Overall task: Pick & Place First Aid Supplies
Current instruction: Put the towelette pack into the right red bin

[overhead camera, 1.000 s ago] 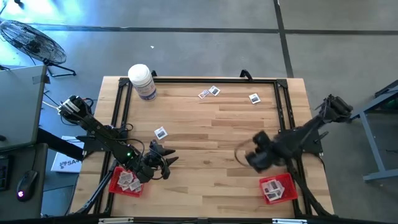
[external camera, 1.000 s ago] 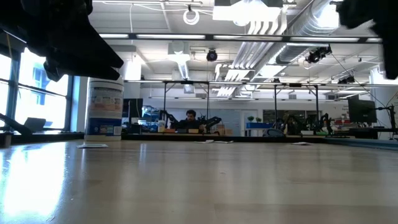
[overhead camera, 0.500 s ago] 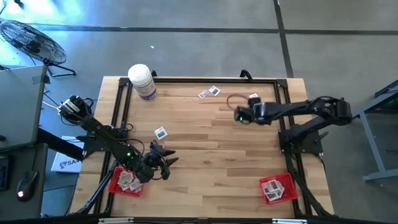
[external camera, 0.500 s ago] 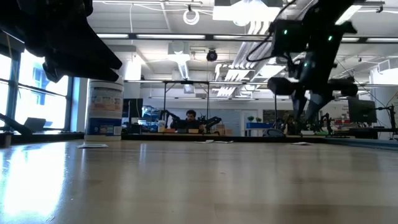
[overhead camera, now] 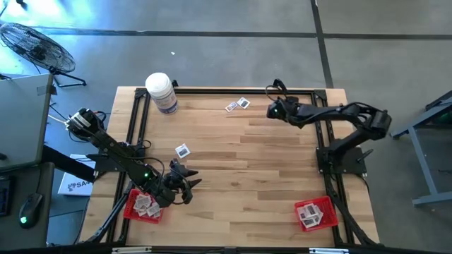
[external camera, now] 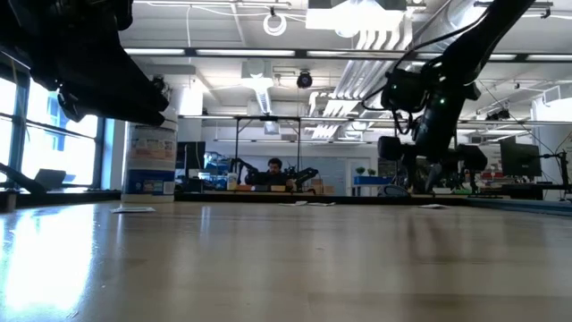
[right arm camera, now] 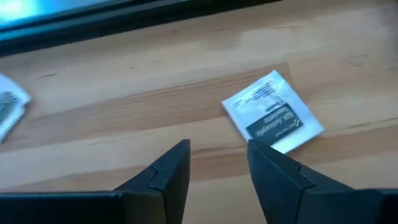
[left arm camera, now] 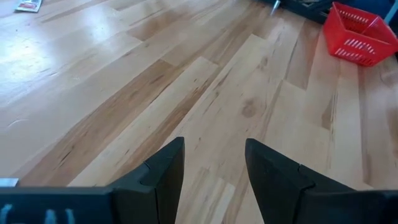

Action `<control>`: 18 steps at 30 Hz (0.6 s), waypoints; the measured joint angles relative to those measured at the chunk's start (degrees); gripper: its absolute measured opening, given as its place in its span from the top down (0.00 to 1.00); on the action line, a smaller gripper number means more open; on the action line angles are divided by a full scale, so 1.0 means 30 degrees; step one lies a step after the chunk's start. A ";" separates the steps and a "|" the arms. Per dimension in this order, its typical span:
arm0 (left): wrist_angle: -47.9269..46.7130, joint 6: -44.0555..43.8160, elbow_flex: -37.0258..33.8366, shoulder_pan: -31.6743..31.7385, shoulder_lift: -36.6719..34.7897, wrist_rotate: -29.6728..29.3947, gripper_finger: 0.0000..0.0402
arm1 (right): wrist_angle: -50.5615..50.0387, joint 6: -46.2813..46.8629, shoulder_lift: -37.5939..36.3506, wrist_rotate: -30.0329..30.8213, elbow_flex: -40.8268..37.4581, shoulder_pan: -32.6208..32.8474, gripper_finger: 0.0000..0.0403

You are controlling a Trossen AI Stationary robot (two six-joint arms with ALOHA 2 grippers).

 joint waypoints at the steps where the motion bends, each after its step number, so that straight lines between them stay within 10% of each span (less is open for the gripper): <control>1: 0.0021 0.0000 0.0000 0.0004 0.0000 0.0008 0.58 | -0.0007 -0.0159 0.0288 0.0016 0.0103 -0.0161 0.62; 18: 0.0040 -0.0005 0.0000 0.0004 0.0000 0.0008 0.58 | 0.0728 0.0225 0.3052 -0.1396 0.0329 -0.1117 0.62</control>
